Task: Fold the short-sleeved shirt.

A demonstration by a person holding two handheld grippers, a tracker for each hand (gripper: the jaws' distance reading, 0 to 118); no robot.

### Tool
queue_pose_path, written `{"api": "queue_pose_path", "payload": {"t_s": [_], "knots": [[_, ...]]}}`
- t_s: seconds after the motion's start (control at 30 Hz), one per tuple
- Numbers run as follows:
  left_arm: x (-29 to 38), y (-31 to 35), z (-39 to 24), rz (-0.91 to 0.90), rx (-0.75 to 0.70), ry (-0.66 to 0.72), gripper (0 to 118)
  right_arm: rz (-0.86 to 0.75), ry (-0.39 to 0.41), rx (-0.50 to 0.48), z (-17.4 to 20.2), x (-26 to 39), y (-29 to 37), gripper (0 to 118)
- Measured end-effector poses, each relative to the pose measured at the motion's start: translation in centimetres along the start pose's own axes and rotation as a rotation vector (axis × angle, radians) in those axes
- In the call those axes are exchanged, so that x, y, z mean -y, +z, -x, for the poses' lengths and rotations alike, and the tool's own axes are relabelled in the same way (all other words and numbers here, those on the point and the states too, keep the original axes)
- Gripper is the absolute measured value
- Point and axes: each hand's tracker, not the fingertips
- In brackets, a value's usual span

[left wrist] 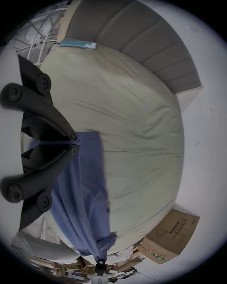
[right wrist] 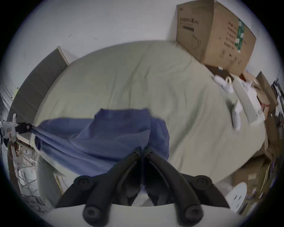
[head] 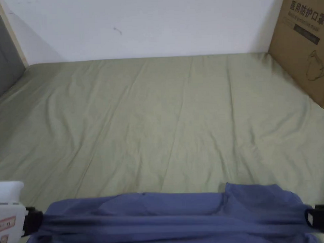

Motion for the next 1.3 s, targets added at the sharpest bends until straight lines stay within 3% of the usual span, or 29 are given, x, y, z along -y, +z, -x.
{"api": "queue_pose_path", "payload": {"t_s": [0.13, 0.23, 0.3, 0.33, 0.37, 0.4, 0.53, 0.57, 0.6, 0.63, 0.67, 0.73, 0.87, 0.93, 1.0, 1.07, 1.17, 1.23, 1.3], "knots": [[3.8, -1.6, 0.7, 0.051, 0.013, 0.043, 2, 0.056, -0.079, -0.018, -0.7, 4.3, -1.4, 2], [4.8, -2.0, 0.8, 0.044, 0.011, 0.046, 7, 0.048, -0.092, -0.009, -0.4, 5.2, -2.1, 2], [4.7, -1.8, 0.8, 0.035, -0.047, 0.053, 46, 0.019, -0.088, 0.008, 0.1, 5.0, -1.9, 12], [4.7, -1.5, 0.8, 0.035, -0.051, 0.053, 72, 0.014, -0.080, 0.030, 0.4, 4.6, -1.6, 28], [4.6, -1.1, 0.9, 0.025, -0.046, 0.057, 99, 0.007, -0.061, 0.050, 0.6, 4.3, -1.4, 60], [4.5, -0.3, 1.1, -0.003, -0.031, 0.070, 107, -0.006, -0.037, 0.067, 1.0, 3.9, -1.0, 78], [3.6, 2.3, 1.3, -0.096, 0.060, 0.155, 106, -0.073, 0.013, 0.077, 3.3, 1.8, 1.0, 81], [3.4, 2.7, 1.2, -0.112, 0.077, 0.170, 97, -0.106, 0.028, 0.045, 4.3, 1.3, 1.2, 78], [3.3, 3.0, 1.0, -0.136, 0.103, 0.183, 77, -0.136, 0.050, 0.028, 5.4, 0.8, 1.4, 66], [3.2, 3.2, 0.9, -0.146, 0.107, 0.189, 43, -0.175, 0.071, 0.031, 6.9, 0.5, 1.5, 38], [3.3, 3.0, 0.6, -0.136, 0.106, 0.184, 1, -0.201, 0.091, 0.059, 8.2, 0.3, 1.3, 0], [3.7, 2.2, 0.2, -0.132, 0.088, 0.178, 0, -0.227, 0.127, 0.096, 11.0, -0.1, -0.3, 0], [4.8, 1.1, 1.4, -0.091, 0.133, 0.243, 0, -0.183, 0.072, -0.070, 14.4, -0.1, -2.7, 0], [5.7, 1.4, 2.8, -0.134, 0.135, 0.312, 1, -0.182, 0.092, -0.083, 16.1, 0.1, -3.7, 0], [6.2, 2.2, 4.5, -0.223, 0.187, 0.358, 28, -0.162, 0.121, -0.095, 17.2, 0.2, -4.2, 0], [6.5, 2.6, 5.5, -0.236, 0.211, 0.410, 69, -0.141, 0.132, -0.130, 17.9, 0.2, -5.0, 0], [6.8, 1.4, 7.3, -0.206, 0.239, 0.483, 88, -0.116, 0.141, -0.147, 18.9, 0.5, -5.4, 0], [7.0, 0.0, 7.6, -0.180, 0.280, 0.525, 115, -0.102, 0.160, -0.146, 19.3, 0.9, -5.6, 0], [7.2, -2.0, 8.1, -0.136, 0.390, 0.594, 118, -0.087, 0.170, -0.146, 19.6, 1.1, -5.6, 0]]}}
